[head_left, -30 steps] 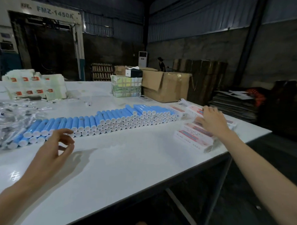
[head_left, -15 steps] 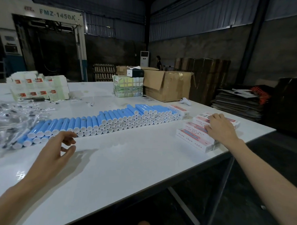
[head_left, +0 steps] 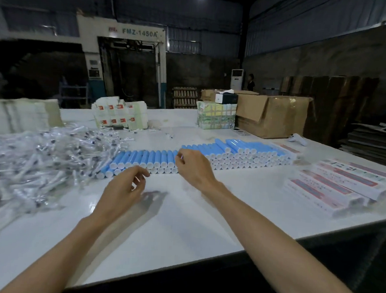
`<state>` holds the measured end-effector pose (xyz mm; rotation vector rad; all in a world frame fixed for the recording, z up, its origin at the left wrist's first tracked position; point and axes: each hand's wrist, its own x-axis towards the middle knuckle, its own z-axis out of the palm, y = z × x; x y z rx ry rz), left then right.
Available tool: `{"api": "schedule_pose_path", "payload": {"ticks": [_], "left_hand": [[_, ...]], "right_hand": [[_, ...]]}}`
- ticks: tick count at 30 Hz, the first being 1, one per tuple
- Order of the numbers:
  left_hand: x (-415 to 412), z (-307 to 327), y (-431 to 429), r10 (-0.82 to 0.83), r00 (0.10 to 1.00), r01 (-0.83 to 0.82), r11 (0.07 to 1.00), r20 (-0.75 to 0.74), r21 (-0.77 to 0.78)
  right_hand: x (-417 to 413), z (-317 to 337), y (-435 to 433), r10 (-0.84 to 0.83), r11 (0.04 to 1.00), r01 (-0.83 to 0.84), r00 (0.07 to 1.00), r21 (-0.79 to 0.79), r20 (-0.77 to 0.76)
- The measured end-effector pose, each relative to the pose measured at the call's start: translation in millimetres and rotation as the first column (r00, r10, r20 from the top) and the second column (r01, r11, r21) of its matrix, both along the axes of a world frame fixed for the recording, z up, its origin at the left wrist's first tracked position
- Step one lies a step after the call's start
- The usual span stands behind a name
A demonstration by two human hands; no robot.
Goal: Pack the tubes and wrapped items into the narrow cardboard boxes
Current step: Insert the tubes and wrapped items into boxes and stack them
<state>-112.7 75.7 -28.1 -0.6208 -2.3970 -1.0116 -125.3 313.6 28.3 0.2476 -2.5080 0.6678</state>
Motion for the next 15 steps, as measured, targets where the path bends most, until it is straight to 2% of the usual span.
{"api": "schedule_pose_path", "payload": {"ticks": [4,8,12,15], "left_hand": [[14,10,-30,0.149,0.989,-0.149,0.984,-0.003,-0.094],[38,5,-66,0.242,0.970,-0.237,0.953,0.008,-0.187],[60,6,-97,0.319,0.948,-0.309,0.923,0.008,-0.232],[68,12,-118,0.421,0.907,-0.413,0.865,-0.037,-0.286]], "right_hand": [[-13,-9,-94,0.154,0.977,-0.154,0.988,-0.146,-0.007],[-19,-40,-159,0.227,0.955,-0.210,0.972,-0.211,0.060],[-27,-69,-177,0.275,0.961,-0.270,0.958,-0.066,0.084],[-33,-76,-175,0.311,0.949,-0.314,0.947,0.030,0.075]]}}
